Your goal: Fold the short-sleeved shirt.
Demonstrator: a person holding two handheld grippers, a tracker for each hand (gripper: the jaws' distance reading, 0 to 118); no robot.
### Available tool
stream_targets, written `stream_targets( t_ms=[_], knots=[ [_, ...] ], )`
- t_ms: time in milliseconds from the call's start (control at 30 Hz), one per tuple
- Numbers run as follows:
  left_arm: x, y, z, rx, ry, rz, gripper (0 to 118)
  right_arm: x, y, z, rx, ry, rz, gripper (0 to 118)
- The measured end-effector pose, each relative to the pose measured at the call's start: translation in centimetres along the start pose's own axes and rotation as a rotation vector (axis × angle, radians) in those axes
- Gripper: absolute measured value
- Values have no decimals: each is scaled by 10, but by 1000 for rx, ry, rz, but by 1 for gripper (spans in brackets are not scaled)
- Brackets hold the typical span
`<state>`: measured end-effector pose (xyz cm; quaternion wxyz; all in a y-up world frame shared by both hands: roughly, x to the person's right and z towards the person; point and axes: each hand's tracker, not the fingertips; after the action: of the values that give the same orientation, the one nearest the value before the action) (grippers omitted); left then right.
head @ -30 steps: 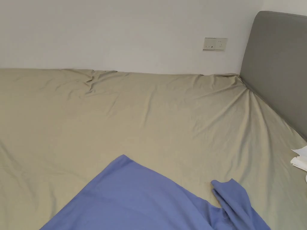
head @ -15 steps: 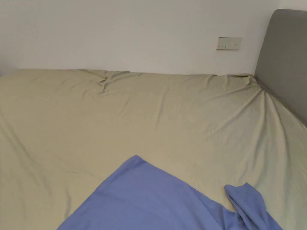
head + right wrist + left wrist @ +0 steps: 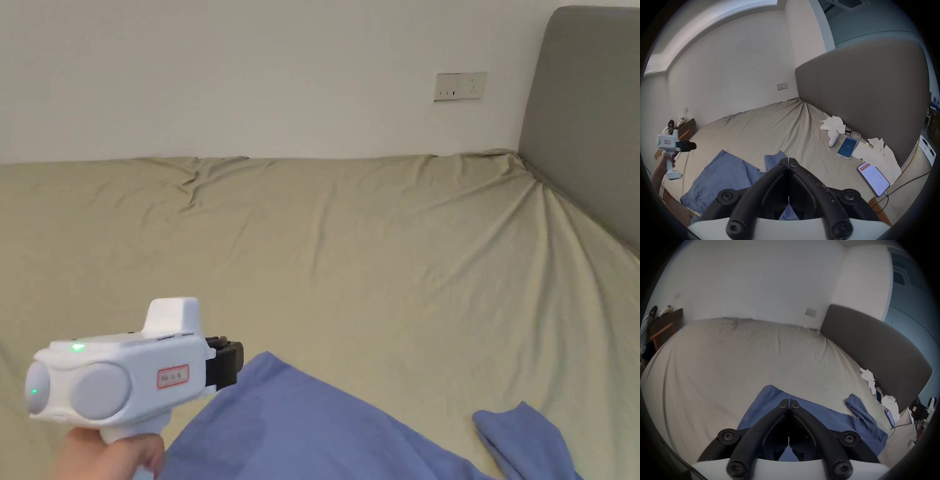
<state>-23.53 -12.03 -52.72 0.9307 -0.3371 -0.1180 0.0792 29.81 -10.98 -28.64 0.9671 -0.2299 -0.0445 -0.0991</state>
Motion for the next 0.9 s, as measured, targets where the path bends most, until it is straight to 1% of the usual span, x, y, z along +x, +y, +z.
stream_targets(
  t_ms=[33,100,133,233,300,333,400,433,467,500,533,633,667,733,767,800,867,900],
  knots=[
    [-2,6,-17,-17,1,2,0,1,1,-3,-6,-1,-1,0],
    [-15,23,-58,-94,0,50,0,-1,1,-4,-22,-26,4,0],
    [-19,27,-70,-105,12,72,0,-1,0,-6,-27,-32,10,0],
    [-27,31,-101,-143,39,32,0,0,-2,-13,-45,-57,18,0],
    [-34,32,-120,-170,21,51,0,1,-2,-18,-56,-56,14,0],
    [-37,32,-128,-180,21,39,11,1,-4,-20,-58,-67,20,0],
    [-41,32,-145,-227,55,-5,93,1,-4,-24,-72,-73,36,0],
    [-35,28,-150,-229,73,-17,118,2,-5,-24,-72,-73,33,0],
    [-36,24,-157,-223,71,-25,113,3,-7,-26,-77,-75,34,0],
    [-42,24,-158,-234,91,-62,111,3,-7,-26,-83,-85,39,0],
    [-43,26,-167,-210,75,-37,112,3,-8,-26,-85,-90,41,0],
    [-44,22,-186,-293,74,-18,114,8,-12,-28,-101,-100,40,0],
    [-42,16,-193,-406,43,26,114,9,-13,-28,-104,-102,40,0],
    [-35,5,-198,-441,60,-9,114,9,-14,-29,-111,-109,40,0],
    [-34,2,-200,-426,63,-43,112,10,-14,-29,-114,-110,39,0],
    [-33,1,-200,-443,63,-67,105,11,-14,-28,-115,-110,40,0],
    [-21,-4,-187,-403,139,-176,78,11,-14,-29,-115,-114,41,0],
    [-26,1,-178,-379,55,-144,61,11,-14,-29,-115,-113,43,0]
  ],
)
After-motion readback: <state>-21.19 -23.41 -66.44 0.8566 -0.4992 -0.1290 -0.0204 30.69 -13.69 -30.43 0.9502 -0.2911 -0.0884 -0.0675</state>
